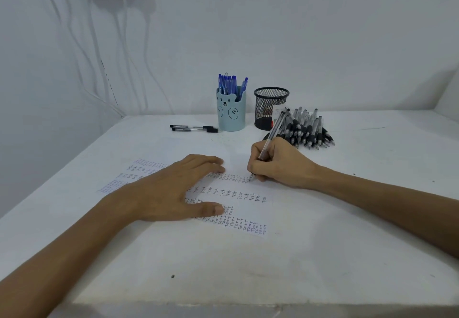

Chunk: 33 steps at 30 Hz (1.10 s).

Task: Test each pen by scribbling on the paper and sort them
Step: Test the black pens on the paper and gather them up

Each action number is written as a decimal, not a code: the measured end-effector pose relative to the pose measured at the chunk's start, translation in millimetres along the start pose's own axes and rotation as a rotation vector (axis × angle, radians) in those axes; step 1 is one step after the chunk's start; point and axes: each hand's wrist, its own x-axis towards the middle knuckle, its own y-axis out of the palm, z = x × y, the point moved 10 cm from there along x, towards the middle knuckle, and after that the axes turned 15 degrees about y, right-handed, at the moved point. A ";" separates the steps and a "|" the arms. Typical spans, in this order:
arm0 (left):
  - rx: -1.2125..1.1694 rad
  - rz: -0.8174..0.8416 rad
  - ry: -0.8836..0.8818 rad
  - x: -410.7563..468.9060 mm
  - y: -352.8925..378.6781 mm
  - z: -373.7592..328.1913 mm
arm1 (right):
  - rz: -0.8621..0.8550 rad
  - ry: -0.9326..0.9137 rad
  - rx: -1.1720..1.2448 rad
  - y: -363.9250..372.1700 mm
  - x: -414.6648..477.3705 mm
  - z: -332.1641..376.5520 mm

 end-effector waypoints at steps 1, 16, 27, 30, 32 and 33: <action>0.000 -0.001 0.000 0.0 -0.2 0.0 | 0.001 -0.003 -0.007 0.0 -0.2 0.7; -0.001 0.003 0.006 -0.2 0.3 0.4 | -0.035 -0.031 -0.047 -0.8 -1.0 5.1; -0.004 0.012 0.004 -0.3 2.5 2.6 | -0.063 -0.031 -0.073 -2.9 -0.7 6.1; -0.006 0.009 0.000 0.0 2.1 2.2 | -0.074 -0.026 -0.075 -3.7 -1.0 5.9; -0.007 0.010 0.004 0.2 2.2 1.6 | -0.069 -0.026 -0.075 -3.6 -1.1 5.4; -0.006 0.011 0.006 0.2 2.4 1.8 | -0.074 -0.030 -0.081 -3.9 -1.2 5.7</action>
